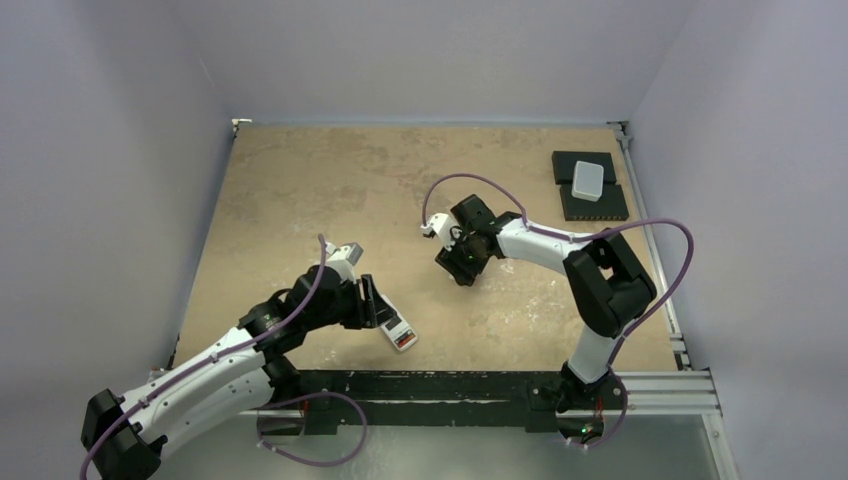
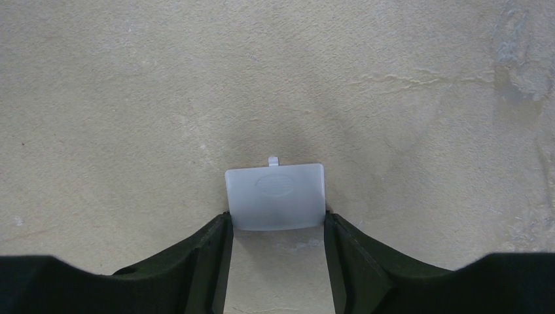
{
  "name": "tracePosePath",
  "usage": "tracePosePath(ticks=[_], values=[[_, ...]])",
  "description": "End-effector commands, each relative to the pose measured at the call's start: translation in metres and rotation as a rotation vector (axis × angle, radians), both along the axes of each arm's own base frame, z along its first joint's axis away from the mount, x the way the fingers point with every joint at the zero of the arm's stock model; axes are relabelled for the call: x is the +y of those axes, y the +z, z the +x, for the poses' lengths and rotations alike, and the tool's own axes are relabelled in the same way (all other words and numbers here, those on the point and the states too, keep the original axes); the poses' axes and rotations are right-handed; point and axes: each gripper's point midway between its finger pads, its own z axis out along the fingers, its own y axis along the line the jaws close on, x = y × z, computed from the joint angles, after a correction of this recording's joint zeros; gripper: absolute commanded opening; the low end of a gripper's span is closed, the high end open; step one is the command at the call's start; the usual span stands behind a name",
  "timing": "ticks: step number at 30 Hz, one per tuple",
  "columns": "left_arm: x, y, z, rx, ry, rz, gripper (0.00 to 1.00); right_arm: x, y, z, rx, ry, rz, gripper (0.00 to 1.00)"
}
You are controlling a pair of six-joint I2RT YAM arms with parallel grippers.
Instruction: Load the batteries into the remote control
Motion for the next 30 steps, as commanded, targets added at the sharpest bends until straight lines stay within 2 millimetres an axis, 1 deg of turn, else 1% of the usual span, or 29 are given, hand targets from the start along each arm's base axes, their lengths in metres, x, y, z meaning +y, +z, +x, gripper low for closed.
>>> tracePosePath(ticks=[1, 3, 4, 5, 6, 9, 12, 15, 20, 26, 30], values=[[-0.001, 0.004, 0.003, -0.030, -0.005, -0.005, 0.49, 0.008, -0.006, -0.007, 0.044, 0.024, 0.012, 0.54], [0.000, 0.004, 0.003, -0.031, -0.002, -0.003, 0.49, 0.008, -0.006, -0.007, 0.043, 0.023, 0.011, 0.50], [0.000, 0.003, 0.004, -0.032, 0.000, -0.002, 0.49, 0.008, -0.005, -0.006, 0.040, 0.023, 0.010, 0.46], [0.000, 0.003, 0.004, -0.032, 0.000, -0.002, 0.49, 0.008, -0.005, -0.006, 0.040, 0.020, 0.008, 0.40], [0.000, 0.002, 0.004, -0.030, 0.000, 0.001, 0.49, 0.008, -0.004, -0.005, 0.038, 0.016, 0.007, 0.37], [0.001, 0.001, 0.004, -0.030, 0.007, 0.007, 0.49, 0.009, 0.002, -0.003, 0.026, 0.002, 0.016, 0.32], [0.005, -0.001, 0.006, -0.037, 0.028, 0.019, 0.49, 0.016, 0.014, -0.003, 0.007, -0.010, 0.041, 0.27], [0.008, -0.001, 0.010, -0.043, 0.053, 0.029, 0.49, 0.024, 0.025, -0.008, -0.012, -0.016, 0.047, 0.24], [0.011, -0.003, 0.017, -0.053, 0.095, 0.041, 0.49, 0.036, 0.042, -0.027, -0.039, -0.026, 0.062, 0.23], [0.016, -0.008, 0.033, -0.085, 0.160, 0.082, 0.48, 0.049, 0.068, -0.056, -0.053, -0.035, 0.115, 0.22], [0.013, -0.008, 0.045, -0.117, 0.184, 0.086, 0.47, 0.059, 0.082, -0.079, -0.026, -0.024, 0.174, 0.22]])
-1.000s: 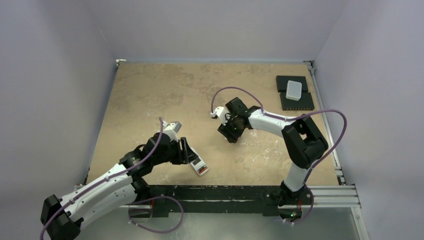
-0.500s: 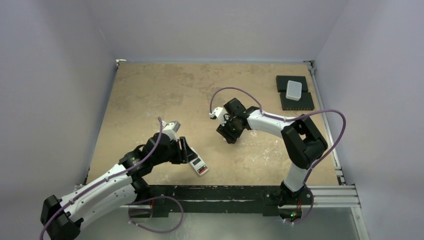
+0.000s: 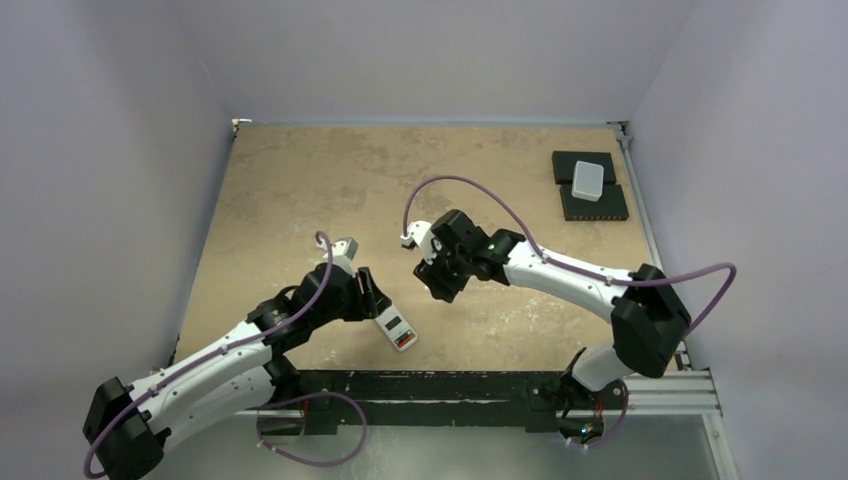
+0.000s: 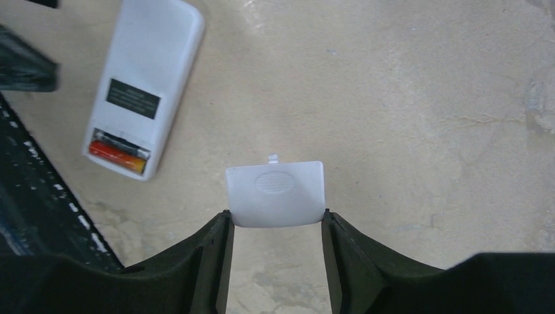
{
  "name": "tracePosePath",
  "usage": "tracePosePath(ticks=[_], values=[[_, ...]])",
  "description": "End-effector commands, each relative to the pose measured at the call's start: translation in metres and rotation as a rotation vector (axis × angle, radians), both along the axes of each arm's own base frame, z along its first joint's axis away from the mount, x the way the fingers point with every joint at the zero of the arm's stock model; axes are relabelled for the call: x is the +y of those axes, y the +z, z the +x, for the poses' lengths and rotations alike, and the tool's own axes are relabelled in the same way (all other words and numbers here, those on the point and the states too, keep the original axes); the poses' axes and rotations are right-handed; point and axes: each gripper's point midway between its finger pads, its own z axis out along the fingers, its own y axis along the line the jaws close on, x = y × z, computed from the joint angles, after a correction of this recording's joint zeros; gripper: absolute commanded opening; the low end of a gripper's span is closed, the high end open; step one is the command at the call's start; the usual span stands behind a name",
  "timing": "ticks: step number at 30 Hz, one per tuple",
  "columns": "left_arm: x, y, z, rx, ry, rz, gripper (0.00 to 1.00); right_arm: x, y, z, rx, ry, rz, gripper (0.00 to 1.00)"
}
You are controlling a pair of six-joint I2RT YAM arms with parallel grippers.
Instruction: Load the batteries into the remote control
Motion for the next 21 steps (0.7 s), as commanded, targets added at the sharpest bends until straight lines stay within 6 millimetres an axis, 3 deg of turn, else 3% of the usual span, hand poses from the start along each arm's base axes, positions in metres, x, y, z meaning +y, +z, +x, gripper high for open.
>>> tracePosePath(ticks=[1, 6, 13, 21], values=[[-0.003, 0.005, 0.021, -0.081, 0.046, -0.003, 0.48, 0.003, 0.014, -0.026, 0.031, -0.032, 0.041, 0.22], [0.001, 0.002, 0.038, -0.112, 0.098, 0.037, 0.48, 0.008, 0.020, -0.051, 0.032, -0.014, 0.047, 0.22], [0.012, -0.021, 0.057, -0.100, 0.148, 0.067, 0.50, 0.009, 0.020, -0.081, 0.029, -0.022, 0.058, 0.22], [0.006, -0.048, 0.057, -0.050, 0.097, 0.016, 0.52, 0.012, 0.018, -0.107, 0.054, -0.049, 0.073, 0.22]])
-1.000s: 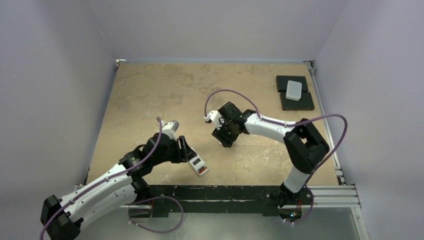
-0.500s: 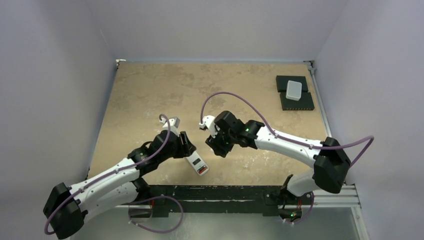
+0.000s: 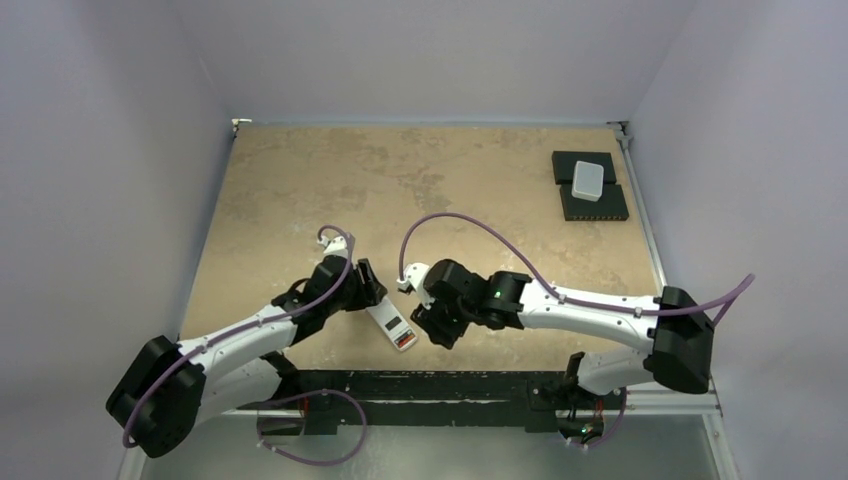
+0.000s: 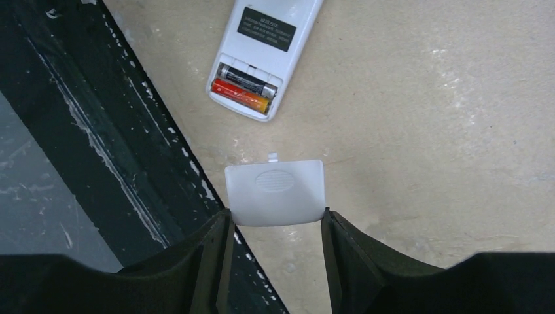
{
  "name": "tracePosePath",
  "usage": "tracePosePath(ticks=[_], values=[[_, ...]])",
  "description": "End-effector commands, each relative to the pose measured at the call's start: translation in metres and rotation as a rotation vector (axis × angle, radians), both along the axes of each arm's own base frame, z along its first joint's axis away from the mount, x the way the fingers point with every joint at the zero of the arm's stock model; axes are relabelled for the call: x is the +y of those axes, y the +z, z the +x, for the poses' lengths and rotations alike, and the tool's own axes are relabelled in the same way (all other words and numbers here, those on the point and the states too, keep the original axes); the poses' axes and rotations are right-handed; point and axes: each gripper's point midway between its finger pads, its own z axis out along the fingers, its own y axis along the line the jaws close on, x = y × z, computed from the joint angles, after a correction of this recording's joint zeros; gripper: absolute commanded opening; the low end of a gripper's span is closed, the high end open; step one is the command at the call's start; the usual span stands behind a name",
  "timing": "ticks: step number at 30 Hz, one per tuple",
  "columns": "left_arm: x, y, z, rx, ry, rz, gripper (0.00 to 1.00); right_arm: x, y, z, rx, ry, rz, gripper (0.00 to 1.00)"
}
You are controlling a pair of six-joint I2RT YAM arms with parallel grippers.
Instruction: Load the batteries into the remote control
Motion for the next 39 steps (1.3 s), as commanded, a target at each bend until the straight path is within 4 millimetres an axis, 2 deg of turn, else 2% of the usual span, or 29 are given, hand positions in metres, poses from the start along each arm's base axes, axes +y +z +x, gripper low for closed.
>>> tracePosePath(ticks=[1, 6, 14, 24, 39], values=[[-0.015, 0.002, 0.002, -0.042, -0.072, -0.081, 0.52, 0.003, 0.007, -0.007, -0.001, -0.068, 0.041, 0.22], [-0.016, -0.011, -0.010, -0.005, -0.116, -0.082, 0.53, 0.006, 0.001, -0.020, 0.030, -0.088, 0.020, 0.22], [-0.020, -0.021, -0.027, 0.027, -0.182, -0.106, 0.53, 0.014, -0.008, -0.029, 0.018, -0.095, -0.012, 0.22], [-0.011, -0.033, -0.046, 0.079, -0.181, -0.113, 0.52, 0.020, -0.019, -0.027, 0.008, -0.110, -0.054, 0.22], [-0.010, -0.036, -0.065, 0.132, -0.190, -0.156, 0.51, 0.023, -0.025, -0.030, 0.021, -0.054, -0.112, 0.23]])
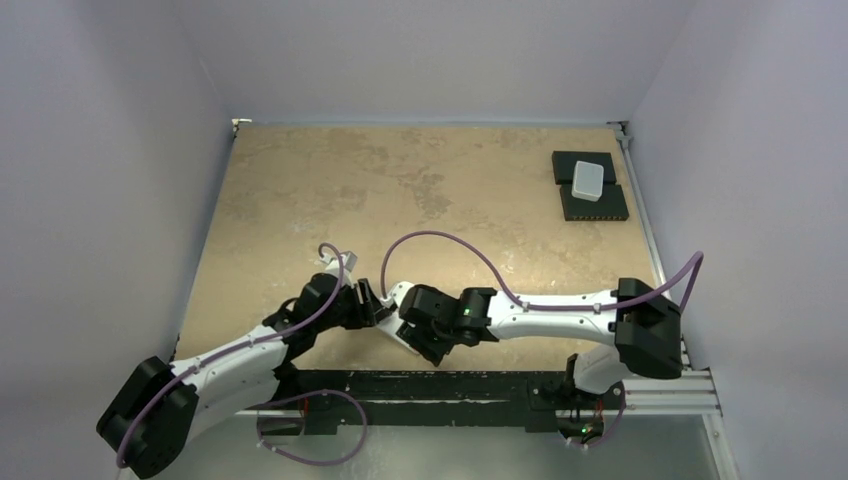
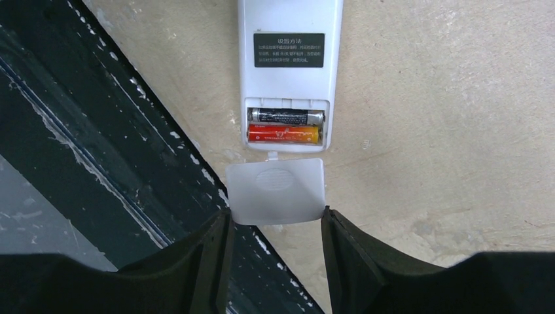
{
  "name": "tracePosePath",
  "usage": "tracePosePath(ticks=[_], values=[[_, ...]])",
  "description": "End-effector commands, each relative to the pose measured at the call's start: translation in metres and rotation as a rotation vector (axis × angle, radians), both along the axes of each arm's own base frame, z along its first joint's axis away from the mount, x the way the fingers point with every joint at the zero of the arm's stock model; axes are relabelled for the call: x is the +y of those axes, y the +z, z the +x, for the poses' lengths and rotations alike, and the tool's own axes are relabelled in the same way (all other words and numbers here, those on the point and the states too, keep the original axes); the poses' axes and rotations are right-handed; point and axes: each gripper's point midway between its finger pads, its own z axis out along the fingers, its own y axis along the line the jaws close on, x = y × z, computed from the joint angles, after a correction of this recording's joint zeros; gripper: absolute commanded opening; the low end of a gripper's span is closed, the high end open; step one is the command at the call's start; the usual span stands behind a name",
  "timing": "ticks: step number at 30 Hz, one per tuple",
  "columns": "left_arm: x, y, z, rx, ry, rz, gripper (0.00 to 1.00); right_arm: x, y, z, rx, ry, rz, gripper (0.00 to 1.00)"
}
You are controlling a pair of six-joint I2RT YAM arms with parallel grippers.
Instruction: Load the batteries into the remote control
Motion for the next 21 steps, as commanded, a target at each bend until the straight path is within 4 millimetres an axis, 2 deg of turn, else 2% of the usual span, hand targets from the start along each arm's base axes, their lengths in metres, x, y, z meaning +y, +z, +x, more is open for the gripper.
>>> tracePosePath(ticks=[1, 13, 21], values=[[0.005, -0.017, -0.021, 0.088, -0.020, 0.007, 0.51, 0.009, 0.009, -0.002, 0.005, 0.036, 0.011, 0.23], [0.009, -0.015, -0.029, 0.130, -0.018, 0.016, 0.52, 0.002, 0.009, 0.002, -0.023, 0.154, -0.091, 0.24], [0.016, -0.008, -0.025, 0.109, -0.008, 0.069, 0.55, 0.001, 0.006, 0.009, -0.014, 0.170, -0.128, 0.24]])
